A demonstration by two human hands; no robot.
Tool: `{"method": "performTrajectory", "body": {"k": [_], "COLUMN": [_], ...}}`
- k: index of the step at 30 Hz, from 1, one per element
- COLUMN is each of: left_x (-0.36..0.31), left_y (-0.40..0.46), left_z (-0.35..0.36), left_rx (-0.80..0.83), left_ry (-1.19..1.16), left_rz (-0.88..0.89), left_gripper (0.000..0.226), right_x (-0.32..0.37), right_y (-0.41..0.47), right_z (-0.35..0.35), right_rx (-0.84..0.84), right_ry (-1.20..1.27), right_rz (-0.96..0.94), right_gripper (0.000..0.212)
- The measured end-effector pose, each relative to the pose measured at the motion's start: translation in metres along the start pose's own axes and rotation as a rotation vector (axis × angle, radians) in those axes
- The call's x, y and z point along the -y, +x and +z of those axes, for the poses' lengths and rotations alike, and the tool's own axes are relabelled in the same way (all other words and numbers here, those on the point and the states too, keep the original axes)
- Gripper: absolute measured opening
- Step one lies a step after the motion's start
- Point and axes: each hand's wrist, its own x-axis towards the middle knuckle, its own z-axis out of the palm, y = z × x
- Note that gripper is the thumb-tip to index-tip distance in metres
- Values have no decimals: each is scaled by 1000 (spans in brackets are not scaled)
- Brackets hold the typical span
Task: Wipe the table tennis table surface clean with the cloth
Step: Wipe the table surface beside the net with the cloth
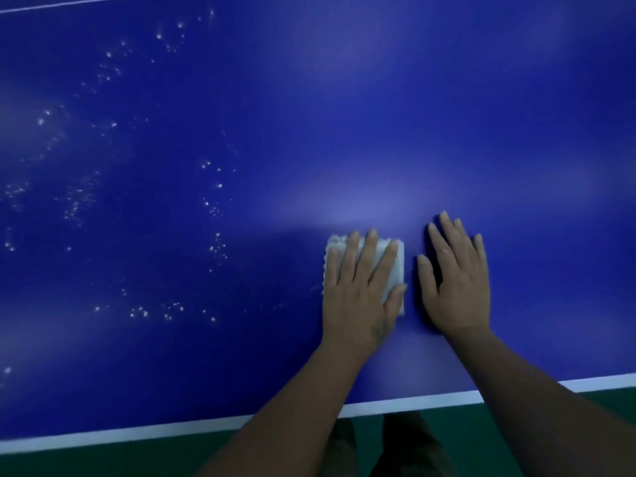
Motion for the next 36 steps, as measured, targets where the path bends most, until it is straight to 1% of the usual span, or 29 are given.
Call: {"method": "performTrajectory", "body": {"k": [3,6,8,10,12,14,17,18,20,23,26,28,30,36], "left_x": [-1,-10,-12,-8,-3,14,62,76,91,74,25,-5,-16,3], "left_y": [11,-41,-72,-70,-46,-10,35,37,12,-66,-151,-188,-193,-137], "left_z": [0,7,9,11,10,8,-3,-6,-6,4,23,36,41,34], "left_rx": [-6,5,29,3,-39,-78,-190,-190,-172,-203,-170,-172,-167,-183], "left_ry": [-3,-14,-23,-22,-5,14,47,73,105,111,94,80,74,72], "left_rz": [-23,37,72,82,73,1,-204,-265,-361,-452,-517,-528,-541,-632], "left_gripper": [66,65,66,65,63,62,62,62,63,63,65,65,64,64], "right_x": [-2,0,-1,-2,-3,-1,-1,-2,-2,-2,-2,-1,-1,-2], "right_y": [-45,-86,-96,-96,-96,-96,-97,-97,-98,-99,-100,-101,-101,-101], "right_z": [-8,-8,-7,-7,-7,-6,-4,-3,-3,-4,-6,-6,-5,-3], "right_rx": [24,53,71,76,80,76,55,51,57,65,71,62,49,34], "right_ry": [-45,-67,-83,-92,-91,-77,-66,-69,-79,-84,-96,-90,-85,-95], "right_rz": [29,69,71,77,81,84,77,79,83,81,84,82,83,82], "right_gripper": [53,56,58,59,59,59,59,59,59,60,60,60,59,60]}}
